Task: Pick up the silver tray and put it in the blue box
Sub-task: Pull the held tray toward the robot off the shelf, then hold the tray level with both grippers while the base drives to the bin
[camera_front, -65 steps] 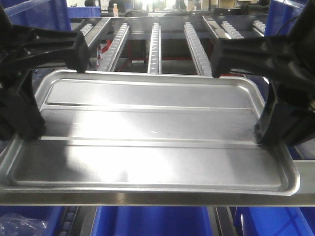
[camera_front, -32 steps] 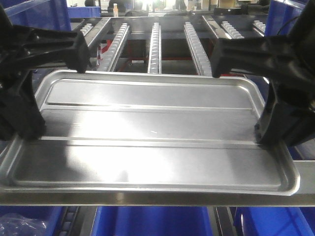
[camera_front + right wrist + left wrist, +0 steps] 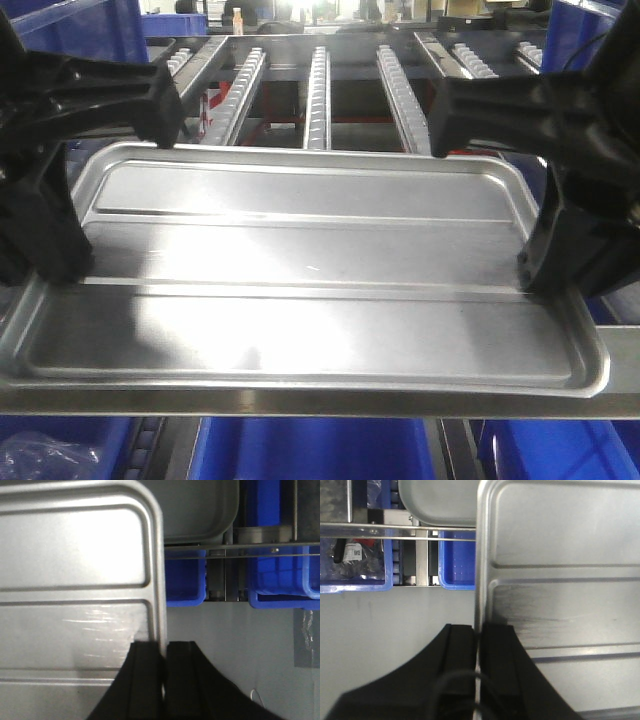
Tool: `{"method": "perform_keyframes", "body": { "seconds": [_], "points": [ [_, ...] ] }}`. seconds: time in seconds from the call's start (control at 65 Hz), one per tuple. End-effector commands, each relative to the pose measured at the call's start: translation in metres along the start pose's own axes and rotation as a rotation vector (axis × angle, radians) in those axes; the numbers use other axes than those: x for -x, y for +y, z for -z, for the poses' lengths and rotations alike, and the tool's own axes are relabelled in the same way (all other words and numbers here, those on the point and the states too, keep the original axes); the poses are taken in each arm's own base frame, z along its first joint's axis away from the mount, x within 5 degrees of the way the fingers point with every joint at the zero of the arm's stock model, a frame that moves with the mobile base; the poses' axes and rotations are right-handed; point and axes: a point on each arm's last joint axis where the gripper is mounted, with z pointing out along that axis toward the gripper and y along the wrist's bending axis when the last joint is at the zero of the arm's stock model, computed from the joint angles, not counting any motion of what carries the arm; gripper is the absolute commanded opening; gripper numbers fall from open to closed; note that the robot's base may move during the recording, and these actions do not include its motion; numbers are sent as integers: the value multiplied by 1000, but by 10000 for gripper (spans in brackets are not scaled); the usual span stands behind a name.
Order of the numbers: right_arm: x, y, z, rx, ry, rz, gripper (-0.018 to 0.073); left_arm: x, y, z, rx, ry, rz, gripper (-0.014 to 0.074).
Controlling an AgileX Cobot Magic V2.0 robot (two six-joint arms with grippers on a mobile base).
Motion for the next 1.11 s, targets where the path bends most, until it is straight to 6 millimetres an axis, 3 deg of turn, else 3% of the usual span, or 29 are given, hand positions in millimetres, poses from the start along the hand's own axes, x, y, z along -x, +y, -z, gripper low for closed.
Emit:
{"method": "perform_keyframes", "body": {
  "seconds": [0.0, 1.092],
  "points": [
    [10, 6, 9, 62, -66, 17, 57, 8, -4, 12, -51, -58, 4, -9],
    [10, 6, 9, 62, -66, 17, 57, 8, -4, 12, -52, -57, 5, -9]
  ]
}}
